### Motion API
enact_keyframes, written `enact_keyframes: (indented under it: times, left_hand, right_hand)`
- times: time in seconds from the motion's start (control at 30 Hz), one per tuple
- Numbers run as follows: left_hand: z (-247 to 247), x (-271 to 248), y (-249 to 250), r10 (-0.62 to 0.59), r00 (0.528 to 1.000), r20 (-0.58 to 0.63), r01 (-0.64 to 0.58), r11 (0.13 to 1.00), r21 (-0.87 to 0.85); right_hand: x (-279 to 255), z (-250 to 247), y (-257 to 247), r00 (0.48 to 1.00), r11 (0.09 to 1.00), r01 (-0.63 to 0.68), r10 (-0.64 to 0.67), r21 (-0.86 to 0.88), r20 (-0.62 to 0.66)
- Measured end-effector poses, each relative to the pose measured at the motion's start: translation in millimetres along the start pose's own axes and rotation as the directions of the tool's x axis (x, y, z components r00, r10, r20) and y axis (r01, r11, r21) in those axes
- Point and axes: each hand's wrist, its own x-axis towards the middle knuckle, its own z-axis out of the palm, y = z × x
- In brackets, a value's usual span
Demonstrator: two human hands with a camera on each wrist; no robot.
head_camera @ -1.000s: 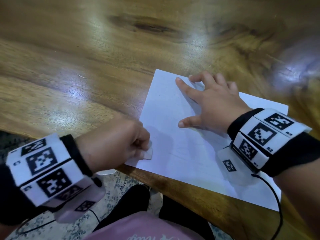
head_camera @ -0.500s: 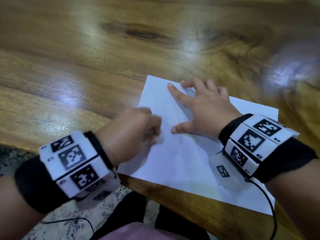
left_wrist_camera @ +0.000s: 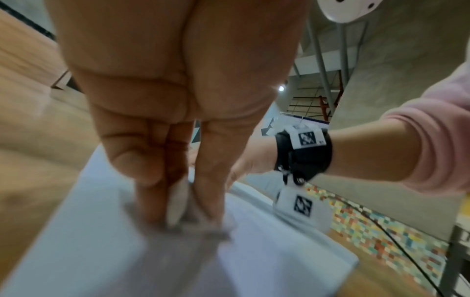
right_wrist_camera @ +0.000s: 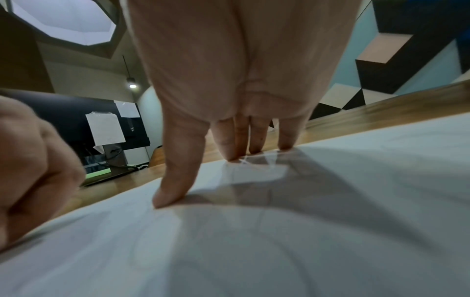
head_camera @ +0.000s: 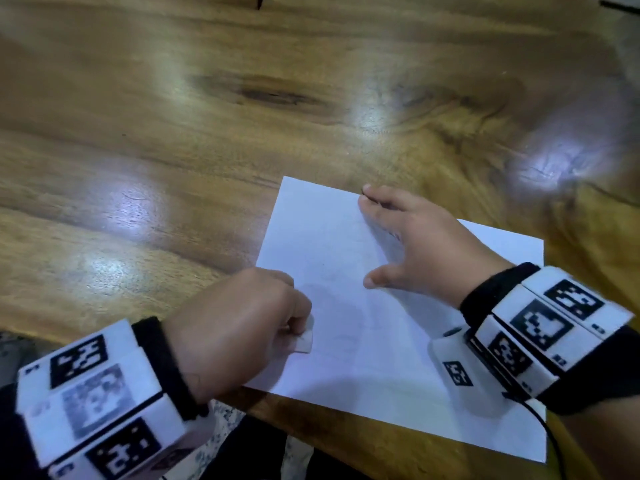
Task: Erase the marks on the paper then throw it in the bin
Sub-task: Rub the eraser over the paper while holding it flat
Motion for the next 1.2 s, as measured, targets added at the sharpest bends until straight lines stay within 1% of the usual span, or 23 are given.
enact_keyframes:
  times: [0.07,0.1,0.13,0.2,0.23,0.27,0.33,0.4,0.47,0.5,0.53,0.63,0.67,0.7,0.77,0.8,0.83,0.9,0.97,1.0,1.03,1.13,1.2]
  left_hand:
    - [-15.1,11.4,4.5,-0.037,0.999,0.011,0.037,0.999,-0.020]
    - [-24.9,20.4,5.7,-0.071,0.997,-0.028,0.069,0.996,-0.062]
    - [-34.5,31.4,4.7,-0.113,0.988,-0.102,0.100,0.988,-0.120]
    - [-50.6,55.4,0.3,-0.206,0.944,-0.259,0.147,0.962,-0.231]
    - [-56.0,66.0,-0.9,-0.243,0.922,-0.303,0.162,0.950,-0.267]
    - [-58.1,74.7,-1.2,-0.266,0.908,-0.325,0.175,0.943,-0.284]
    - [-53.8,83.8,1.7,-0.271,0.900,-0.341,0.189,0.949,-0.253]
    - [-43.4,81.6,6.5,-0.218,0.918,-0.332,0.161,0.969,-0.189]
    - [-34.3,75.4,10.2,-0.160,0.953,-0.257,0.124,0.981,-0.149]
    - [-34.2,75.1,9.9,-0.149,0.961,-0.234,0.117,0.983,-0.144]
    - [-37.1,77.2,8.8,-0.153,0.957,-0.247,0.120,0.982,-0.143]
    - [-51.4,91.7,9.2,-0.196,0.911,-0.363,0.149,0.977,-0.154]
    - [-51.4,93.6,11.5,-0.193,0.912,-0.362,0.148,0.978,-0.147]
    - [-48.0,92.7,15.1,-0.168,0.927,-0.335,0.134,0.983,-0.122]
    - [-35.7,82.1,25.1,-0.076,0.976,-0.202,0.072,0.997,-0.028]
    - [-32.0,76.9,28.4,-0.042,0.988,-0.147,0.042,0.999,-0.001]
    - [-32.6,75.7,28.9,-0.028,0.991,-0.134,0.029,1.000,0.005]
    - [-43.4,83.8,27.2,-0.077,0.971,-0.225,0.075,0.997,-0.016]
    - [-53.5,93.3,27.1,-0.144,0.934,-0.328,0.127,0.989,-0.073]
    - [-53.2,94.3,27.9,-0.151,0.931,-0.334,0.130,0.988,-0.084]
    - [-49.2,92.2,29.6,-0.134,0.940,-0.313,0.116,0.990,-0.075]
    - [-32.9,78.6,32.3,-0.055,0.980,-0.190,0.057,0.998,0.007]
    - [-36.8,79.3,29.7,-0.080,0.975,-0.206,0.082,0.997,0.003]
  right_hand:
    - [-0.1,2.3,1.3,1.000,1.000,0.006,-0.006,0.015,0.006]
    - [0.2,4.0,1.3,1.000,1.000,0.014,-0.014,0.014,0.006]
    - [0.5,4.9,1.7,1.000,1.000,0.022,-0.022,0.010,0.002]
    - [0.7,5.9,3.1,1.000,1.000,0.026,-0.026,0.011,-0.003]
    - [1.0,5.9,3.6,1.000,1.000,0.026,-0.026,0.014,-0.005]
    - [1.0,5.9,3.9,1.000,0.999,0.026,-0.026,0.018,-0.005]
    - [1.1,6.1,3.8,0.999,0.999,0.032,-0.032,0.019,-0.001]
    - [1.2,6.5,3.6,0.999,0.999,0.038,-0.038,0.018,-0.003]
    - [0.9,7.0,3.9,0.999,0.999,0.047,-0.047,0.021,-0.010]
    - [0.7,7.1,4.1,0.999,0.998,0.051,-0.051,0.022,-0.012]
    - [0.3,7.0,4.3,0.998,0.998,0.054,-0.054,0.023,-0.013]
    - [-0.2,6.9,5.3,0.998,0.998,0.054,-0.053,0.038,-0.018]
    - [0.0,7.1,5.4,0.998,0.998,0.057,-0.056,0.039,-0.022]
    - [0.6,7.3,5.4,0.998,0.998,0.061,-0.060,0.034,-0.026]
    - [1.5,7.9,5.5,0.998,0.998,0.062,-0.061,0.020,-0.031]
    - [1.8,8.2,5.4,0.998,0.998,0.060,-0.059,0.019,-0.029]
    - [1.6,8.3,5.4,0.998,0.998,0.057,-0.056,0.022,-0.028]
    - [1.5,8.1,5.2,0.998,0.998,0.057,-0.057,0.017,-0.030]
    - [1.3,8.5,4.9,0.998,0.999,0.053,-0.053,0.008,-0.026]
    - [1.6,8.6,5.0,0.998,0.999,0.052,-0.052,0.009,-0.025]
    - [1.9,8.5,5.2,0.998,0.999,0.054,-0.053,0.009,-0.025]
    - [2.2,8.5,5.6,0.998,0.999,0.054,-0.054,0.004,-0.025]
    - [1.9,8.2,4.7,0.998,0.999,0.053,-0.053,0.005,-0.020]
